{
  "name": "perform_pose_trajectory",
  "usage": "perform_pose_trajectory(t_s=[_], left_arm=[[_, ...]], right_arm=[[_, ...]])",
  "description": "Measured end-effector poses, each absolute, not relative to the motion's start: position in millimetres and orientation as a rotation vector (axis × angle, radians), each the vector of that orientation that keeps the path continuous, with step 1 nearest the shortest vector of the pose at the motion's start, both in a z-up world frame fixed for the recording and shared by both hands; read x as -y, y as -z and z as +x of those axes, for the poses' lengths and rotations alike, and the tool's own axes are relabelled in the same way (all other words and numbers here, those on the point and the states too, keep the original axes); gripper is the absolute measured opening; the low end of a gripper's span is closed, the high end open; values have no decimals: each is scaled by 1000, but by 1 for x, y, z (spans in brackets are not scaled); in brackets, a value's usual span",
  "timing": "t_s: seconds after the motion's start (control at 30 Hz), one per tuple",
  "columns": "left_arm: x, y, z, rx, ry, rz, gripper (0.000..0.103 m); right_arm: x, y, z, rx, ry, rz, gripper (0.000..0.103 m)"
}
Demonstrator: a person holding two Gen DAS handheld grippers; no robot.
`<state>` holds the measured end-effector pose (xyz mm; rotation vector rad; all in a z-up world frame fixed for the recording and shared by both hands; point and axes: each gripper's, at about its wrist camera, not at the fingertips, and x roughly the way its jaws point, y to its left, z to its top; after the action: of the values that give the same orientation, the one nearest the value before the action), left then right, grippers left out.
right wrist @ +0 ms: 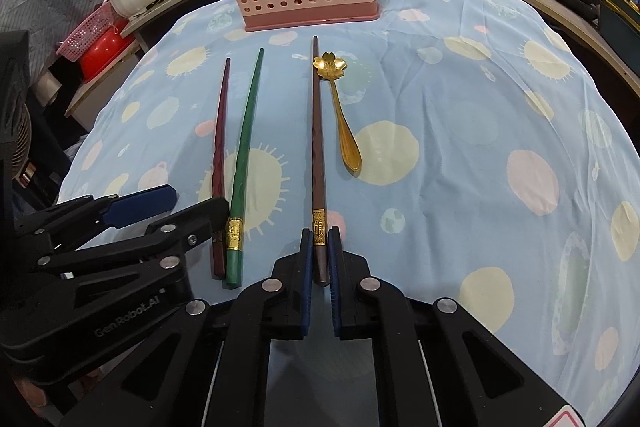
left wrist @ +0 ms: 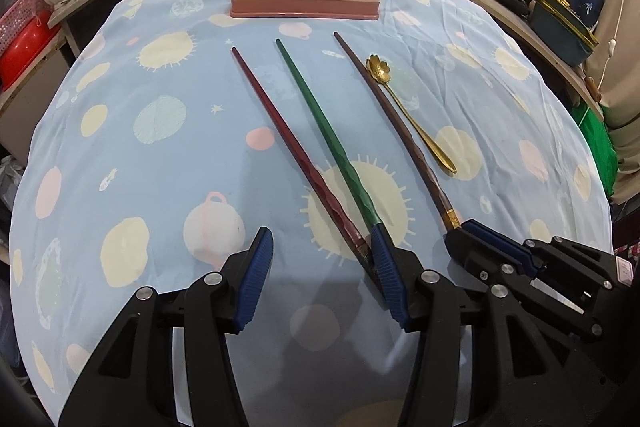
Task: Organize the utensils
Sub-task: 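Close the right gripper on a gold-banded brown chopstick while the left gripper closes on a dark red chopstick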
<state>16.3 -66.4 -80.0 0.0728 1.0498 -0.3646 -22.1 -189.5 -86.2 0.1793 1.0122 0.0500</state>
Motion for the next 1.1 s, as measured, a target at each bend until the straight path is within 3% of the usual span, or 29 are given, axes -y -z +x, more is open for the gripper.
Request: perform_pose_trajectory(t_s=[0.53, 0.7, 0.97, 1.1], left_arm=[[49, 83, 2, -1041, 364, 89, 47], [39, 82, -1, -1041, 365, 64, 37], [24, 80, -8, -1054, 388, 30, 12], [18, 79, -11, -1061, 393, 20, 9]], right_arm=[[188, 86, -25, -1012, -54, 188, 7], [186, 85, -26, -1012, -58, 188, 7], [185, 83, -27, -1010, -64, 189, 7], [184, 79, -28, -998, -69, 185, 7]])
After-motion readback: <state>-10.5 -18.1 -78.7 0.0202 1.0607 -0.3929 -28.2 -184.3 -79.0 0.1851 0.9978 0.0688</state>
